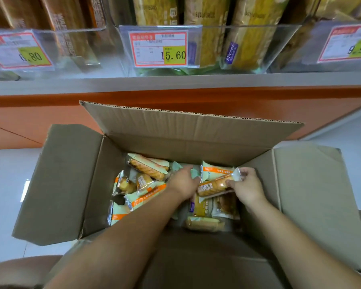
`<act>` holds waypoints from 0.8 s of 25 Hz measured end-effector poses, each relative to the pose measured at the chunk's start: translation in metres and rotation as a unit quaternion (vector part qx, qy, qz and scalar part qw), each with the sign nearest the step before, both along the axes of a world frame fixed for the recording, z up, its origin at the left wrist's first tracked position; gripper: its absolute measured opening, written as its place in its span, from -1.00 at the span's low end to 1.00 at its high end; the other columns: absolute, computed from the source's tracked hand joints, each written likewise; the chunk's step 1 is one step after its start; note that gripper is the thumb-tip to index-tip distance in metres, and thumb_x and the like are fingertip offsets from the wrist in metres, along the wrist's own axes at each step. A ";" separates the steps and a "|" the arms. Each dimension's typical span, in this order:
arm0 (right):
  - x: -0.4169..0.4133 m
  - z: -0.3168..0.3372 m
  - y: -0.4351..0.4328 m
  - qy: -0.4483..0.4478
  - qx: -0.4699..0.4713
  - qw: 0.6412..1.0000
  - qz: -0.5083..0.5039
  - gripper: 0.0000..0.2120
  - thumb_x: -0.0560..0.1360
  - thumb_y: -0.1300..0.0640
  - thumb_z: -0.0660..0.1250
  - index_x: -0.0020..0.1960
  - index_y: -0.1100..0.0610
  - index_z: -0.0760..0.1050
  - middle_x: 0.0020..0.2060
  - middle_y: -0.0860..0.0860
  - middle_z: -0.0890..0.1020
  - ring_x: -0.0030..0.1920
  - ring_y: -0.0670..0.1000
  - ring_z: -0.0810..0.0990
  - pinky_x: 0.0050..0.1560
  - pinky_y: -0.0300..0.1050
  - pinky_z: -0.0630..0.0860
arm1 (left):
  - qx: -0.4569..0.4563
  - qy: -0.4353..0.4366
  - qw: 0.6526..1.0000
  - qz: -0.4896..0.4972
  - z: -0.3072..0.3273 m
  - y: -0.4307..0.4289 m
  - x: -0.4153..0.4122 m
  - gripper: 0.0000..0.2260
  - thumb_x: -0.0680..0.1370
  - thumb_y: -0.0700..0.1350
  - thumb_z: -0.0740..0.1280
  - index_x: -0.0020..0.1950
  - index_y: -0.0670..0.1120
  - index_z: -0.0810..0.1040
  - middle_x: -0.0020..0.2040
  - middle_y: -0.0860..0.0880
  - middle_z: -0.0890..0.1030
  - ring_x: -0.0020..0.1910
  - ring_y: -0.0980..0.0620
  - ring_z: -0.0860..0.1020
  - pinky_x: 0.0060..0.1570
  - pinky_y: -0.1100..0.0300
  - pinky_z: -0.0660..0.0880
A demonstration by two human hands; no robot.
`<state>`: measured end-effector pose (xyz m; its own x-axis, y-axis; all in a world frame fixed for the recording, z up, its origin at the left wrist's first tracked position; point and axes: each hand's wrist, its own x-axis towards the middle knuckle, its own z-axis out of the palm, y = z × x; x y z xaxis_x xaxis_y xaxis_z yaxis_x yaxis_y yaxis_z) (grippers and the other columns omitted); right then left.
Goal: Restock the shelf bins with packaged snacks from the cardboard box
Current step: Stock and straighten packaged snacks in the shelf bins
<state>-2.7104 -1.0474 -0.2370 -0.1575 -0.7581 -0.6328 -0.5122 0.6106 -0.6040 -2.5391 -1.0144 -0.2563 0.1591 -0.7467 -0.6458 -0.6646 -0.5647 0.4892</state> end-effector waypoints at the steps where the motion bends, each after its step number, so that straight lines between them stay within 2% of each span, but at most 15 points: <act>1: -0.004 0.002 -0.003 -0.003 0.004 1.000 0.001 -0.57 0.45 0.32 0.42 0.25 0.14 0.36 0.07 0.05 0.54 -0.01 0.02 0.51 0.02 -0.08 0.48 | 0.028 0.038 0.998 0.046 -0.005 -0.012 -0.009 -0.47 0.61 0.08 0.26 0.52 -0.10 0.28 0.45 -0.13 0.43 0.41 -0.11 0.40 0.35 0.13 0.32; 4: -0.011 0.000 -0.002 0.014 0.029 0.998 0.051 -0.50 0.46 0.35 0.38 0.34 0.13 0.32 0.11 0.03 0.55 0.04 0.01 0.51 0.07 -0.10 0.48 | 0.066 0.117 0.984 0.115 -0.031 -0.032 -0.030 -0.52 0.56 0.09 0.37 0.37 -0.16 0.46 0.32 -0.14 0.55 0.28 -0.11 0.52 0.24 0.15 0.42; 6: -0.014 -0.005 0.002 0.020 0.053 0.996 0.073 -0.46 0.44 0.34 0.38 0.37 0.10 0.32 0.15 0.04 0.57 0.07 0.01 0.54 0.05 -0.14 0.47 | 0.055 0.109 0.986 0.117 -0.046 -0.036 -0.034 -0.58 0.51 0.07 0.43 0.25 -0.15 0.56 0.20 -0.11 0.63 0.18 -0.09 0.58 0.14 0.17 0.45; 10: -0.015 -0.008 -0.003 -0.008 0.100 0.993 0.063 -0.33 0.39 0.34 0.41 0.42 0.05 0.29 0.16 0.05 0.55 0.08 0.06 0.56 0.09 0.00 0.58 | -0.010 0.119 0.990 0.081 -0.033 -0.028 -0.015 -0.70 0.50 -0.07 0.47 0.22 -0.06 0.59 0.12 -0.02 0.65 0.08 -0.01 0.62 0.02 0.17 0.52; 11: -0.013 -0.007 -0.005 -0.030 0.112 0.992 0.058 -0.28 0.39 0.34 0.42 0.45 0.02 0.25 0.18 0.03 0.53 0.05 0.05 0.57 0.03 0.00 0.61 | -0.028 0.145 0.985 0.092 -0.022 -0.022 -0.004 -0.71 0.52 -0.13 0.45 0.23 -0.02 0.58 0.11 0.02 0.63 0.03 0.01 0.62 -0.06 0.16 0.56; 13: -0.007 0.000 -0.006 -0.091 0.131 0.985 0.063 -0.09 0.39 0.38 0.44 0.53 -0.11 0.07 0.25 -0.05 0.42 -0.03 0.05 0.60 -0.19 -0.07 0.63 | -0.041 0.255 0.953 0.158 0.000 -0.005 0.026 -0.75 0.55 -0.27 0.39 0.16 0.01 0.58 0.05 0.00 0.61 -0.09 0.02 0.64 -0.26 0.20 0.57; 14: -0.005 0.002 -0.005 -0.123 0.136 0.980 0.081 -0.01 0.38 0.40 0.45 0.54 -0.19 -0.01 0.24 -0.09 0.38 -0.04 0.06 0.62 -0.23 -0.09 0.63 | -0.040 0.304 0.935 0.177 0.011 0.004 0.040 -0.75 0.55 -0.33 0.36 0.11 0.00 0.59 0.03 -0.02 0.62 -0.13 0.02 0.65 -0.28 0.24 0.59; 16: 0.002 0.005 -0.001 -0.188 0.151 0.963 0.120 0.02 0.37 0.45 0.44 0.50 -0.30 0.04 0.13 -0.10 0.45 -0.01 0.09 0.64 -0.17 -0.04 0.64 | -0.033 0.330 0.930 0.157 0.031 0.024 0.062 -0.72 0.53 -0.39 0.34 0.05 -0.02 0.62 -0.01 -0.03 0.64 -0.15 0.08 0.66 -0.16 0.27 0.61; 18: 0.012 0.005 0.008 -0.241 0.164 0.946 0.141 -0.11 0.38 0.50 0.40 0.46 -0.22 0.22 0.08 0.00 0.56 0.00 0.07 0.65 -0.06 0.00 0.63 | -0.035 0.289 0.949 0.121 0.039 0.044 0.073 -0.69 0.48 -0.40 0.39 -0.03 0.03 0.67 0.04 0.03 0.65 -0.09 0.14 0.63 -0.01 0.28 0.56; 20: 0.021 0.007 0.016 -0.259 0.137 0.945 0.146 -0.23 0.37 0.51 0.38 0.38 -0.14 0.38 0.16 0.06 0.58 0.08 0.05 0.62 0.02 -0.01 0.59 | -0.039 0.275 0.952 0.132 0.045 0.058 0.069 -0.77 0.40 -0.29 0.42 -0.18 0.06 0.70 0.13 0.07 0.62 0.07 0.13 0.59 0.16 0.20 0.49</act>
